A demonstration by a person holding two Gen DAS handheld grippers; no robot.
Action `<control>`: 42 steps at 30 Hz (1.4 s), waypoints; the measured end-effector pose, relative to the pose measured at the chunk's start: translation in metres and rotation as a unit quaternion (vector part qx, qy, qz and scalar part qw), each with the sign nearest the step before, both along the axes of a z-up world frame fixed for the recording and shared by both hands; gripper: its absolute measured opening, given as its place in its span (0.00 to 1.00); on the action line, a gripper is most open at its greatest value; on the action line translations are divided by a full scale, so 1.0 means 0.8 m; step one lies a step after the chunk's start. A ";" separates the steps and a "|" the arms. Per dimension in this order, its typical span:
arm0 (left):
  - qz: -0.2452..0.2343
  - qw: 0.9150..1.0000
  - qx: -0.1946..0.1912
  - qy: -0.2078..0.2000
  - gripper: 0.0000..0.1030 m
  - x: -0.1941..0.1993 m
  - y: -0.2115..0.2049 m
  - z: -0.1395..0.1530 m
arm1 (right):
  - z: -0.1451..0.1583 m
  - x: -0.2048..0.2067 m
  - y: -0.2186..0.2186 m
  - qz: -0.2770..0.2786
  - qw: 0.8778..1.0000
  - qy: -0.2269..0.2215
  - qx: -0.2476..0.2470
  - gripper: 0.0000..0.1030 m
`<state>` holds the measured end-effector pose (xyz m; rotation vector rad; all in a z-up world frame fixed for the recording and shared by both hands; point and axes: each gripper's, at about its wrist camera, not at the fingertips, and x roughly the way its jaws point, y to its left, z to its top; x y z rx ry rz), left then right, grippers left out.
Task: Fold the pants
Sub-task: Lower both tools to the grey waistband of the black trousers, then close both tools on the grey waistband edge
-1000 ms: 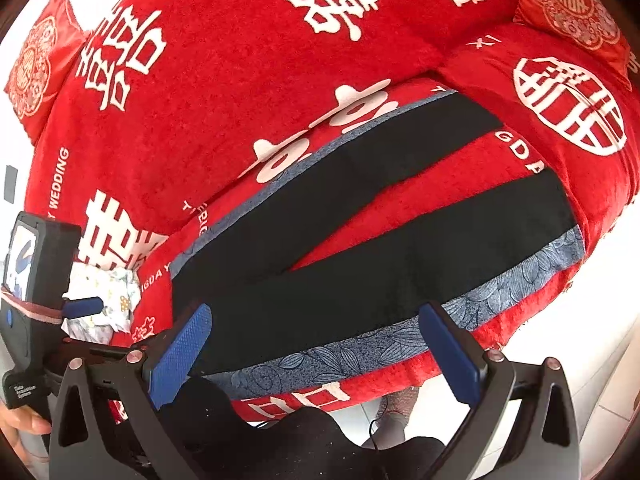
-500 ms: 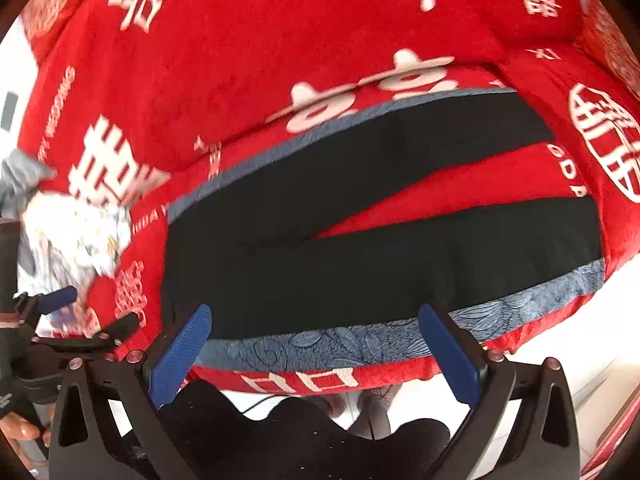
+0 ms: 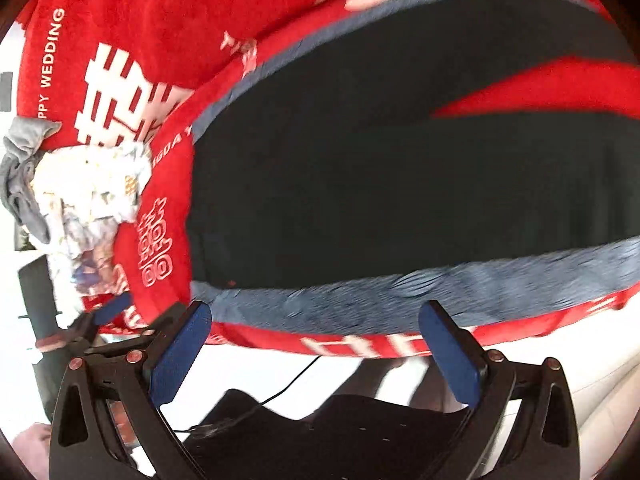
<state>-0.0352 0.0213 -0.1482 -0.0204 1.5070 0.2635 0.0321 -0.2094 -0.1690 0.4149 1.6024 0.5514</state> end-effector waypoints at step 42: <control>0.140 0.945 -0.296 -0.009 1.00 -0.093 0.110 -0.127 | -0.153 -0.062 0.037 -0.091 0.964 0.122 0.217 1.00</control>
